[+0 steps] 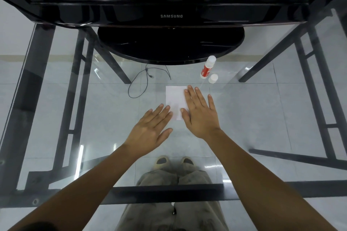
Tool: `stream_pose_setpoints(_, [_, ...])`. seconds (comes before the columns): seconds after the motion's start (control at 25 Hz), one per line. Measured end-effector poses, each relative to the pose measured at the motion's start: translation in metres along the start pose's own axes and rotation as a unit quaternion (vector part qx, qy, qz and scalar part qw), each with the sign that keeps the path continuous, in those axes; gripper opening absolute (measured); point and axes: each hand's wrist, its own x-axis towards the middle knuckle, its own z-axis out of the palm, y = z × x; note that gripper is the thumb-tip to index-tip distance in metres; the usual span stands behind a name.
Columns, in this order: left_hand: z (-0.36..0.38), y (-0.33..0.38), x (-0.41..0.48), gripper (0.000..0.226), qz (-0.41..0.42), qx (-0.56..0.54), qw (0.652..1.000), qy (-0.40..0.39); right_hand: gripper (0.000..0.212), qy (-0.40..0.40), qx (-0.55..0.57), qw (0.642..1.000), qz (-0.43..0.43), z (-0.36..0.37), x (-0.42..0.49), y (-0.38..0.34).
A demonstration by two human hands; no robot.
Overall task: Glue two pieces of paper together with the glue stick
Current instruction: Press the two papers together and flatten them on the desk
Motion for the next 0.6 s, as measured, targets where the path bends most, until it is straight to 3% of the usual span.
stream_pose_setpoints(0.16, [0.003,-0.003,-0.006,0.061,0.023,0.042,0.994,-0.096,0.069,0.001,-0.005,1.000,-0.004,0.001,0.000,0.001])
stream_pose_setpoints(0.36, [-0.005,-0.009,0.003,0.065,-0.046,0.045,0.993,-0.100,0.067,0.005,-0.003,1.000,-0.008,0.001,0.000,0.001])
stream_pose_setpoints(0.52, [-0.003,-0.007,0.007,0.060,0.011,0.053,0.991,-0.119,0.065,0.003,-0.004,1.000,-0.010,0.001,0.000,0.002])
stream_pose_setpoints(0.6, [-0.004,-0.017,0.011,0.057,-0.019,0.068,0.991,-0.116,0.067,0.006,-0.007,1.000,-0.008,0.001,0.000,0.002])
